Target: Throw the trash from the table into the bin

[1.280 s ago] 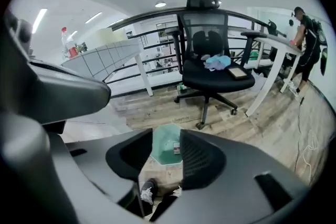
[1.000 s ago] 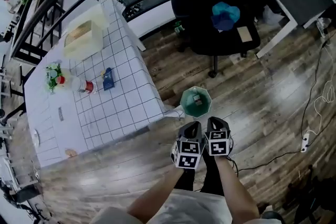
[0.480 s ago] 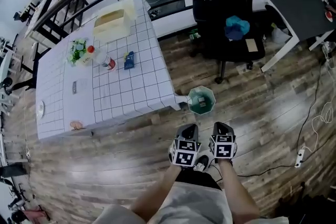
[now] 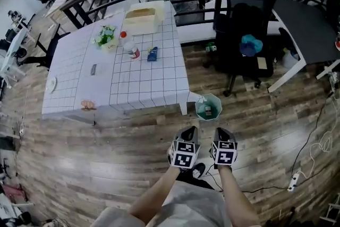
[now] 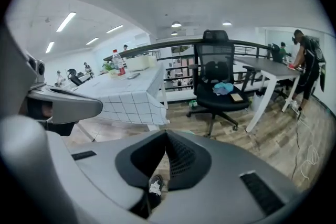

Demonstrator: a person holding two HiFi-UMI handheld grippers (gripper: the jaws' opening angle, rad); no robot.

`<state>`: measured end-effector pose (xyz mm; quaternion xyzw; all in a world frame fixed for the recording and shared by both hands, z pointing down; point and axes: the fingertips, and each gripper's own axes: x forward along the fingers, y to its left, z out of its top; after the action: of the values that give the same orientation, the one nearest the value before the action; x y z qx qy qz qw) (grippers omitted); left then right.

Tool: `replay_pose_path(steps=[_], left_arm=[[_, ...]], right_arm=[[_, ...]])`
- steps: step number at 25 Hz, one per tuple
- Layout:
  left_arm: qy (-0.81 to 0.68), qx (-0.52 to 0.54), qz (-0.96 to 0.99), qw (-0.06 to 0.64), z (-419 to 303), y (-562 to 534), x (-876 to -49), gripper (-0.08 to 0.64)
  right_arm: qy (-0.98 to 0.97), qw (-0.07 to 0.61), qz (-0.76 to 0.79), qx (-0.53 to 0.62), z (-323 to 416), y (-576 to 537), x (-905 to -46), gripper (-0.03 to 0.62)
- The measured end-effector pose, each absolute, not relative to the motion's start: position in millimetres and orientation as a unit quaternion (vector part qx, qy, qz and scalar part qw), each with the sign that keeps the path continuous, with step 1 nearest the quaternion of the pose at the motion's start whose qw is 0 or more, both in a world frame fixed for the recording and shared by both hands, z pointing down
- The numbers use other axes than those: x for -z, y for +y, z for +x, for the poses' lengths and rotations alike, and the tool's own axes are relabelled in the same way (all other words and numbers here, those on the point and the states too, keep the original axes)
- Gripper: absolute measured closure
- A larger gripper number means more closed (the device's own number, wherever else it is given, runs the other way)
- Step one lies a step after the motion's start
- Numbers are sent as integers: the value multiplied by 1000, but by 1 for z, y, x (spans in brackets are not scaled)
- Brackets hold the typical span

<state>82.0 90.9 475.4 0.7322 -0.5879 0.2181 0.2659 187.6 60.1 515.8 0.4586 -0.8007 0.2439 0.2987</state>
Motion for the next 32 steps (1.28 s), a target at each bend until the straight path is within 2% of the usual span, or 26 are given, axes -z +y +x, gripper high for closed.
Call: replay_pose_path(steps=[12, 18, 26, 32], left_arm=[[-697, -158, 654, 248, -63, 53, -437, 535], [-726, -135, 625, 252, -129, 4, -430, 535], [-731, -124, 615, 269, -206, -54, -445, 535], [-713, -131, 624, 290, -234, -84, -468, 535]], right_arm=[[-921, 204, 294, -155, 10, -11, -437, 571], [-941, 237, 226, -82, -66, -64, -429, 566], [-949, 282, 127, -54, -168, -128, -460, 561], [-945, 318, 74, -28, -220, -170, -489, 557]])
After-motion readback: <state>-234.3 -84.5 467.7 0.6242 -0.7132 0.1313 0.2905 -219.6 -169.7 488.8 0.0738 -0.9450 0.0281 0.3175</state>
